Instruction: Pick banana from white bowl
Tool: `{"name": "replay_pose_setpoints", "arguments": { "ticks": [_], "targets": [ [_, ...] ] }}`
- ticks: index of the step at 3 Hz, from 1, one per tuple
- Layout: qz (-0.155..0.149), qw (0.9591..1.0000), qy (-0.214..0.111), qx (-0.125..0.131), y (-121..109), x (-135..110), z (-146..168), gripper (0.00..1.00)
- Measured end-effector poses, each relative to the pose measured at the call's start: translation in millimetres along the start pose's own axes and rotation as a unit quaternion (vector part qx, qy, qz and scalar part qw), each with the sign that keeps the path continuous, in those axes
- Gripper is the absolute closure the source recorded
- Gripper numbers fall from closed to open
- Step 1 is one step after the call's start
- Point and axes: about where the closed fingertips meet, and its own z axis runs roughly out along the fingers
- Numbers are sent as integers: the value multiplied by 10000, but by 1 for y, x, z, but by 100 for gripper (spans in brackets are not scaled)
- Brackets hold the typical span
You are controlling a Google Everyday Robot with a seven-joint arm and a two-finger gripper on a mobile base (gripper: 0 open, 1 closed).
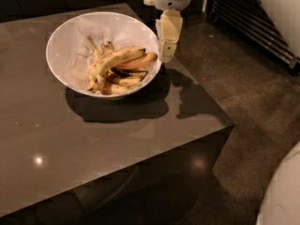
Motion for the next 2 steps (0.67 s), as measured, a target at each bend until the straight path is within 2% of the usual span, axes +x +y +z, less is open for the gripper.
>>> {"name": "replay_pose_setpoints", "arguments": {
  "ticks": [2],
  "targets": [
    [184,9996,-15,-218,2,-4,24,0]
  ]
}}
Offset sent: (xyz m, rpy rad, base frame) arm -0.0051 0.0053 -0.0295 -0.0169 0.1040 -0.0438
